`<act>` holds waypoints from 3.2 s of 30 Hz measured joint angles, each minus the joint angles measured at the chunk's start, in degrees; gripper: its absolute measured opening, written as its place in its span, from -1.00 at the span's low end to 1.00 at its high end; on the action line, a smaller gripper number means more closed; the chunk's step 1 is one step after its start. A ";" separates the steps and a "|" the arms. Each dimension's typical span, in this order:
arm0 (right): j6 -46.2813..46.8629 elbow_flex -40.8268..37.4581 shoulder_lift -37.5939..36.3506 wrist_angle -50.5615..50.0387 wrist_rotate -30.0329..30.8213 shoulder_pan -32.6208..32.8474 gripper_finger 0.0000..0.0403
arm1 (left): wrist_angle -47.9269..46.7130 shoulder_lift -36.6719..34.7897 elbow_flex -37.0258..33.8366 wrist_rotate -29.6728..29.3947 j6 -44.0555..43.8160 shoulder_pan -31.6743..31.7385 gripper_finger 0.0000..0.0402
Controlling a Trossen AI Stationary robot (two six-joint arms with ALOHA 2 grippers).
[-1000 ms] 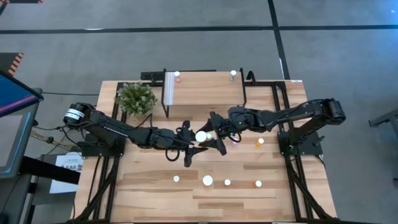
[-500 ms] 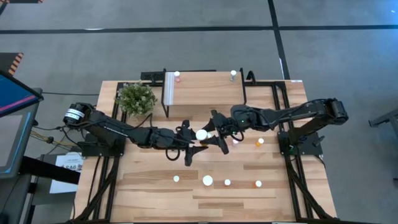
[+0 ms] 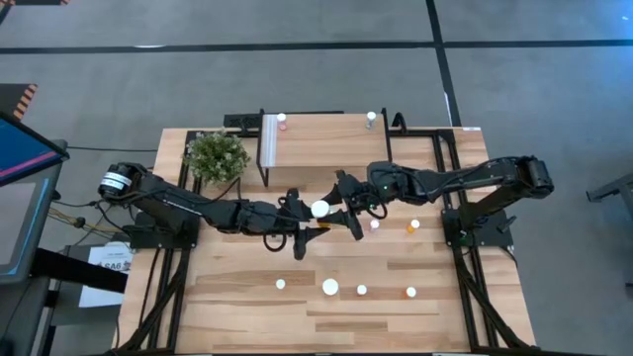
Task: Pick and place medicine bottles onto shelf by color
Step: Put the top big orange pill bottle on the shelf
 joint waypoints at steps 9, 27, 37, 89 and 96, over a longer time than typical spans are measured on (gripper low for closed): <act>-0.42 -0.07 -0.68 -0.71 -0.34 -2.38 -0.03 | -7.25 -5.53 0.02 -4.68 0.88 0.02 0.23; -6.23 -9.12 -13.39 -2.69 5.98 -12.49 0.00 | -10.33 -10.49 0.00 -9.82 5.47 -3.56 0.33; -10.07 -25.17 -18.80 15.12 22.64 -22.58 0.02 | -10.37 -10.46 0.00 -9.84 5.47 -3.54 0.33; -10.05 -26.40 -9.86 14.94 24.20 -30.63 0.17 | -12.62 -10.41 -0.02 -10.38 4.40 -3.52 0.33; -10.05 -26.40 -9.86 14.98 24.16 -30.63 0.29 | -12.62 -10.41 -0.02 -10.40 4.42 -3.52 0.33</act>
